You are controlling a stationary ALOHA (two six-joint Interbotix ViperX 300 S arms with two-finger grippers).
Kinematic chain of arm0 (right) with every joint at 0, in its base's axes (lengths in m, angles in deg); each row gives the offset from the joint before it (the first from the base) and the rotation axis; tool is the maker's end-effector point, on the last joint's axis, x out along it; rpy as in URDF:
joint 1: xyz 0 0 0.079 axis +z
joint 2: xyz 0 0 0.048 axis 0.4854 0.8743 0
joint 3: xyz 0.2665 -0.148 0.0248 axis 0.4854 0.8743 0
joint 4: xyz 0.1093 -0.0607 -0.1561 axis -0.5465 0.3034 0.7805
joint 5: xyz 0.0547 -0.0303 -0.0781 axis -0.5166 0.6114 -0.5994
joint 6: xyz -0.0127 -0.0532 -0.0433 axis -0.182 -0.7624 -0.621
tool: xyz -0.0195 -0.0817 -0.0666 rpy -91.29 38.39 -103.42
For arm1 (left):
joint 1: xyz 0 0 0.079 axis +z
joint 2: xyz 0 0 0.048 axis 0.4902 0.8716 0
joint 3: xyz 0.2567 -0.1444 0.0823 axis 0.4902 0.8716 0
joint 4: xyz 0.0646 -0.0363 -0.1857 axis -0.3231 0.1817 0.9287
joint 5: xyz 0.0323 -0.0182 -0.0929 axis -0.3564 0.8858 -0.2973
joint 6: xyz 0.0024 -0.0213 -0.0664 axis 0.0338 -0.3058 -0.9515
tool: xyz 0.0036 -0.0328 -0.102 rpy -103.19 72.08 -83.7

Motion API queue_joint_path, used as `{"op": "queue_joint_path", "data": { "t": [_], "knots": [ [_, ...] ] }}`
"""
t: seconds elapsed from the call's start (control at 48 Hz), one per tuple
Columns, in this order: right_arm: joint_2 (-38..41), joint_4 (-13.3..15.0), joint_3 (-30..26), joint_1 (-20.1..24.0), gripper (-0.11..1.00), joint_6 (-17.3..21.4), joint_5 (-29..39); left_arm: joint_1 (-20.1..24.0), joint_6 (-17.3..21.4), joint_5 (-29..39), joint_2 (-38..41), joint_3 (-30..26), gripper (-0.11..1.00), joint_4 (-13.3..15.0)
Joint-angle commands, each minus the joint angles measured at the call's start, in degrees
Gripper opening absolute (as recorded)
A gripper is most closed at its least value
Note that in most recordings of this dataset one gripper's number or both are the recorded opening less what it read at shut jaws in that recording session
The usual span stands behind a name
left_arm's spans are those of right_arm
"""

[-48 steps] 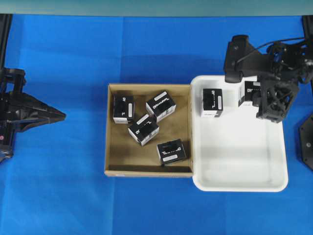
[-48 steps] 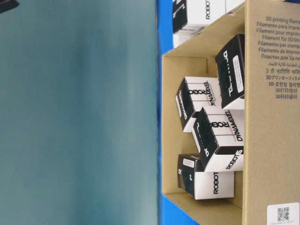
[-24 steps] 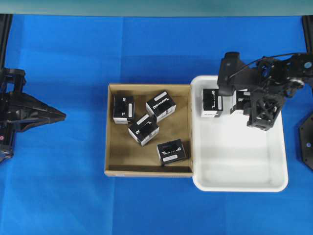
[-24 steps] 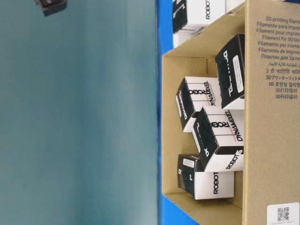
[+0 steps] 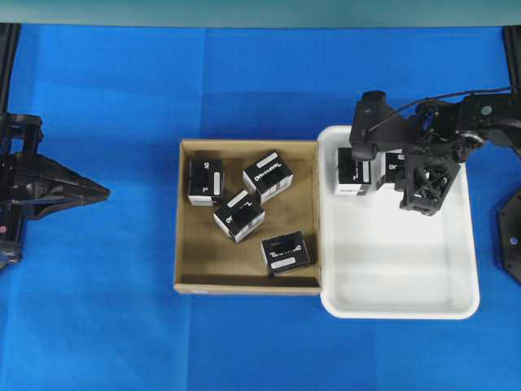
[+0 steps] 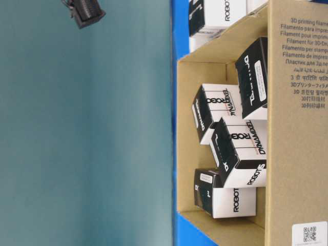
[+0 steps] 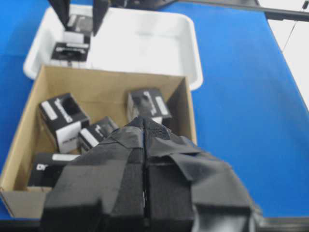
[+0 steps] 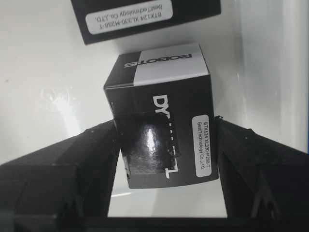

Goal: Pick a box that is randomly placed inside the cardboard box.

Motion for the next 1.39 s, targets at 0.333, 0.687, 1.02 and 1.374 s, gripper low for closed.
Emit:
{"op": "queue_joint_path", "data": {
  "t": [0.333, 0.687, 1.02, 1.374],
  "knots": [
    [0.0, 0.2, -0.6, 0.4, 0.92, 0.0, -1.1, -0.2, 0.1, -1.4, 0.2, -0.6, -0.07, -0.2],
    [-5.5, -0.3, -4.7, 0.4, 0.99, 0.4, -1.2, -0.8, 0.1, -1.7, 0.2, -0.6, -0.07, -0.2],
    [-16.7, -3.8, -6.6, 2.9, 0.99, 0.5, -7.1, -1.4, 0.1, -2.4, -0.4, -1.6, -0.07, -0.2],
    [-22.2, -7.7, -4.0, 12.8, 0.99, 3.7, -21.8, -1.6, 0.1, -2.4, -2.5, -1.6, -0.07, -0.2]
  ]
}}
